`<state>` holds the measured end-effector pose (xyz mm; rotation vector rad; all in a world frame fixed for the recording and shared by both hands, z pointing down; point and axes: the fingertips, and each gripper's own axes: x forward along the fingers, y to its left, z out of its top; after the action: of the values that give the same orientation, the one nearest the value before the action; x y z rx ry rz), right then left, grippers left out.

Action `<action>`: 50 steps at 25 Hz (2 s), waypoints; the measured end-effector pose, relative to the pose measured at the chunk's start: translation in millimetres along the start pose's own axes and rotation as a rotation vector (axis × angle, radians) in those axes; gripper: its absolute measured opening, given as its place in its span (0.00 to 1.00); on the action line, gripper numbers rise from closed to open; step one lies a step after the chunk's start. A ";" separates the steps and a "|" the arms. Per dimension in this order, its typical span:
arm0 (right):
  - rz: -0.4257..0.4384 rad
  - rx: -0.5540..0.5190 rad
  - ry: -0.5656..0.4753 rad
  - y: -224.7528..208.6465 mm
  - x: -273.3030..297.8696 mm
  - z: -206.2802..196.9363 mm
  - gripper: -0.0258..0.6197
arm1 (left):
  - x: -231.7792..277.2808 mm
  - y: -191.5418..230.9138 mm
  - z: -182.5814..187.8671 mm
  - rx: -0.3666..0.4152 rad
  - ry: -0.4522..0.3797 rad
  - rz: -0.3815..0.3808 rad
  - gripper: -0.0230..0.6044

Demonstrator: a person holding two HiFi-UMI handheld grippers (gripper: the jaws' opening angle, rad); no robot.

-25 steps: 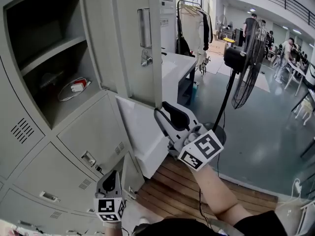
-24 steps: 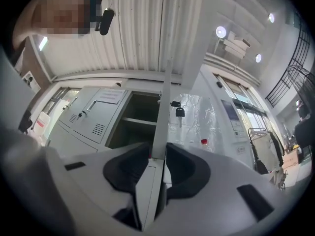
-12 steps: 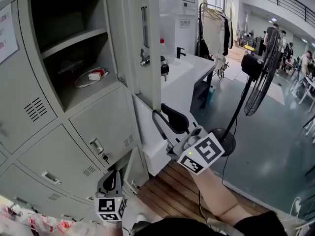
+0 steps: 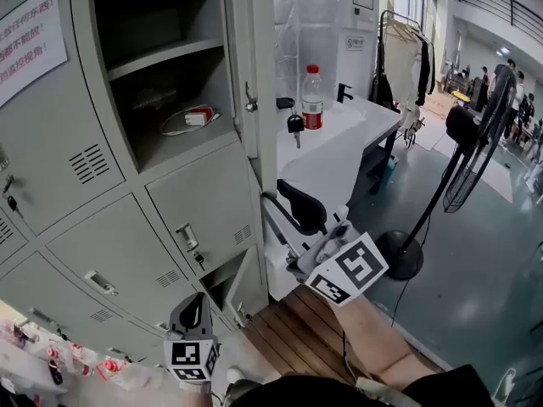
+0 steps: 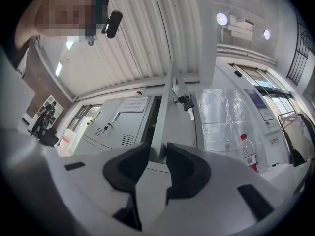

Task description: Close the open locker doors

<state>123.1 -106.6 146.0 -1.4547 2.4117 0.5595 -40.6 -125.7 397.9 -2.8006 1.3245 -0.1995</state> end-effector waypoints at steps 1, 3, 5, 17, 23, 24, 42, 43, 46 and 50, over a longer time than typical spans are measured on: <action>0.008 0.004 -0.005 3.5 2.4 -0.6 0.21 | -2.6 3.5 -0.9 -0.001 0.003 0.011 0.05; 0.025 0.015 -0.015 10.7 7.7 -2.0 0.21 | -7.5 10.7 -3.0 -0.003 0.007 0.032 0.05; 0.041 0.024 -0.023 17.8 13.7 -3.4 0.20 | -11.6 17.5 -4.9 -0.005 0.010 0.050 0.05; 0.109 0.040 -0.039 56.8 63.8 -17.7 0.19 | -36.1 70.0 -15.3 -0.004 0.030 0.128 0.05; 0.114 0.038 -0.043 71.0 90.7 -26.9 0.19 | -43.5 97.7 -18.4 -0.006 0.038 0.142 0.05; 0.115 0.039 -0.044 73.0 95.0 -28.2 0.19 | -44.6 101.9 -19.2 -0.005 0.041 0.144 0.05; 0.078 0.034 -0.031 86.4 180.7 -61.8 0.18 | -43.3 172.0 -35.3 -0.006 0.070 0.117 0.05; 0.075 0.033 -0.030 86.1 184.9 -63.3 0.18 | -42.1 175.1 -36.2 0.002 0.062 0.114 0.05; 0.062 0.033 -0.029 85.3 196.5 -68.8 0.18 | -39.4 181.9 -39.3 0.017 0.061 0.103 0.05; 0.047 0.032 -0.019 83.8 208.5 -76.4 0.18 | -36.8 189.5 -44.6 0.017 0.063 0.093 0.05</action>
<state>-49.5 -269.6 142.4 -1.3766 2.4343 0.5400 -215.0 -216.8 421.6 -2.7322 1.4558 -0.2958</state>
